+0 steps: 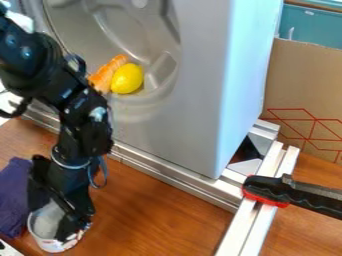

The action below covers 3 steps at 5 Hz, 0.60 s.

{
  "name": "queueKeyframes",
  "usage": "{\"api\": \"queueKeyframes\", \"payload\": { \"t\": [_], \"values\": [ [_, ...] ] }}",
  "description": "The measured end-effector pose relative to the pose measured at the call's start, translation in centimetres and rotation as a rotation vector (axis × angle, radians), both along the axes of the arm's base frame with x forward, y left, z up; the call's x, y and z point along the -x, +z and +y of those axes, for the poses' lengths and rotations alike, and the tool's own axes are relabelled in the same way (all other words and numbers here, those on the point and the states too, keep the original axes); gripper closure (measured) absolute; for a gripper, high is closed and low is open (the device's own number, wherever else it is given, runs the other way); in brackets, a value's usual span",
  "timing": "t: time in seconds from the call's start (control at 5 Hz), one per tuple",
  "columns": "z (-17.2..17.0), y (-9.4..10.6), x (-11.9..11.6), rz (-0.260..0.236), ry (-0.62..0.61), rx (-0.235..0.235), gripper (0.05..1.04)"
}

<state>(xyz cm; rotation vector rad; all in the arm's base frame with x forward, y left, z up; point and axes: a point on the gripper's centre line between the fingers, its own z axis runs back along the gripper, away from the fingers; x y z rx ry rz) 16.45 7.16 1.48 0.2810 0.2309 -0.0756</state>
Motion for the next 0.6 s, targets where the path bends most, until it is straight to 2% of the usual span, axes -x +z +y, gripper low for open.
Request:
{"api": "queueKeyframes", "payload": {
  "t": [0.2, 0.4, 0.6],
  "values": [
    [0.8, 1.9, 0.8, -0.051, -0.004, 0.004, 0.085],
    [1.5, 3.0, 2.2, -0.064, -0.038, 0.065, 0.085],
    [2.5, 4.1, 3.1, -0.097, -0.138, 0.15, 0.085]
  ]
}}
